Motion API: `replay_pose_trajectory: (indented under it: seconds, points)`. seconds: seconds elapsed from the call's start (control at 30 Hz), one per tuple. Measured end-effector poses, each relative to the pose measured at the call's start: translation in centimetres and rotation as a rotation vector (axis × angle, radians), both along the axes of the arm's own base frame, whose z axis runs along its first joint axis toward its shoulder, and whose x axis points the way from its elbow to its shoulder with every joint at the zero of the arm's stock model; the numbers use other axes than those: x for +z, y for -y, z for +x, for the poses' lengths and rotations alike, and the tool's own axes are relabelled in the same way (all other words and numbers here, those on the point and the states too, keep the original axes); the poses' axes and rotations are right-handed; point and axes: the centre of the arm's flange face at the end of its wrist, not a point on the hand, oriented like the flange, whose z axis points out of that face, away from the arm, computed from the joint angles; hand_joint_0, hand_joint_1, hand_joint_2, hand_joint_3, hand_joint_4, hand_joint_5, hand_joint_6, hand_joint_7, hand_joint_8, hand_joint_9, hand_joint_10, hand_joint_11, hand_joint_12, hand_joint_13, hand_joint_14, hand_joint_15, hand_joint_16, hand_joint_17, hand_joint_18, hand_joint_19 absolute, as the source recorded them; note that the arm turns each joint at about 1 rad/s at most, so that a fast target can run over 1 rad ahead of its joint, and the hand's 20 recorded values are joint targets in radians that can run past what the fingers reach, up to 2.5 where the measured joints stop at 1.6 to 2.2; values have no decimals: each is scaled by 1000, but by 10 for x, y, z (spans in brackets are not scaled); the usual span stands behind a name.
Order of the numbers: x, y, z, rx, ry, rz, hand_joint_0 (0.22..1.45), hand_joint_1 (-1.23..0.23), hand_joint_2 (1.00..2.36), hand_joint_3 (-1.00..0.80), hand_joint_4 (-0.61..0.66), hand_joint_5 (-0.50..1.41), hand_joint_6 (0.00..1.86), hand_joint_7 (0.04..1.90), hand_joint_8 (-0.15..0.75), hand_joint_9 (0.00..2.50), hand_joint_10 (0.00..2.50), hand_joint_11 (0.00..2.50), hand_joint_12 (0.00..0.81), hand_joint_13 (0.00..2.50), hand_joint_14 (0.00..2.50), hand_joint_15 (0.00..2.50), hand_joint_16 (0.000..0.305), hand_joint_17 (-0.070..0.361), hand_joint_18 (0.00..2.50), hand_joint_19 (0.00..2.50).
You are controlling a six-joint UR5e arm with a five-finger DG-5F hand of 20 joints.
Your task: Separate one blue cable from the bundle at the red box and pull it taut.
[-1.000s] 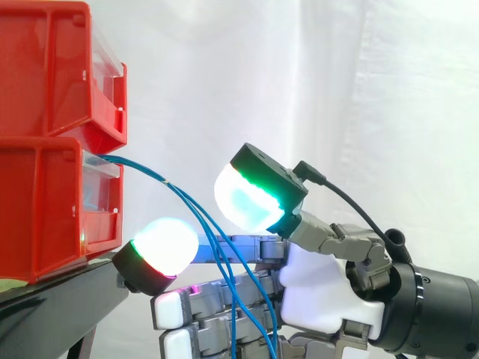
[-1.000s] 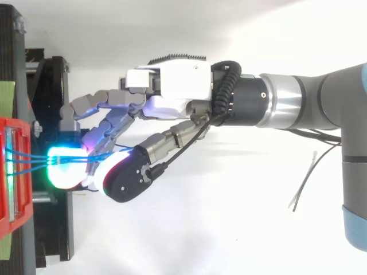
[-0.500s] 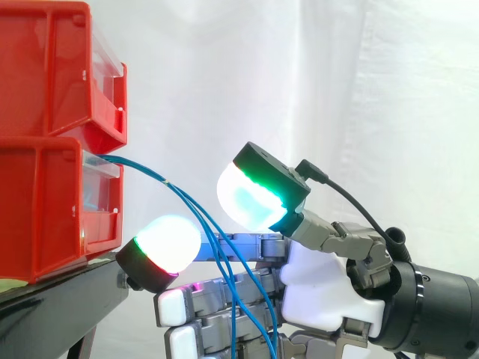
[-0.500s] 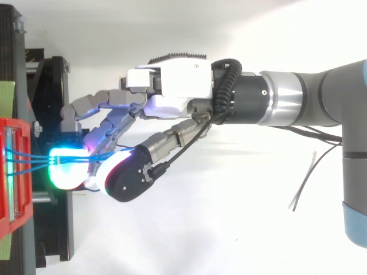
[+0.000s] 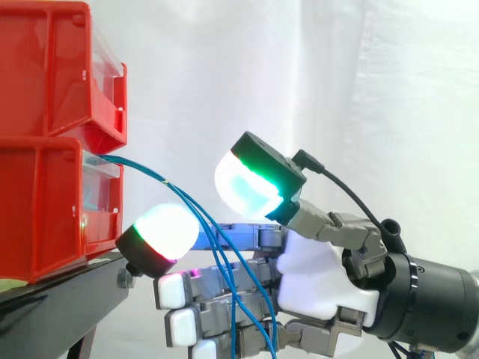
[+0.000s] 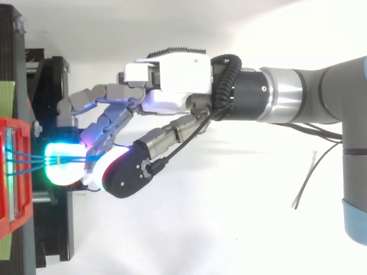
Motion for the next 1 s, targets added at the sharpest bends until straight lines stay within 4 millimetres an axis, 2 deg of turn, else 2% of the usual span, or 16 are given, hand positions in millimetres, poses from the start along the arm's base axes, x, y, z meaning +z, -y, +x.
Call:
replay_pose_trajectory:
  seconds: [0.33, 0.83, 1.0]
  points:
    - [2, 6, 0, 2, 1, -7, 626, -687, 1012, -321, 189, -183, 610, 1103, 362, 742, 13, 640, 378, 877, 19, 554, 46, 103, 857, 491]
    - [4, 2, 2, 0, 11, -24, 641, -684, 1015, -257, 188, -187, 641, 1064, 360, 749, 15, 643, 377, 884, 18, 551, 45, 102, 869, 503]
    - [6, 2, 3, 0, 15, -27, 613, -691, 1012, -320, 189, -188, 650, 1061, 362, 751, 15, 645, 378, 885, 20, 556, 46, 103, 868, 506]
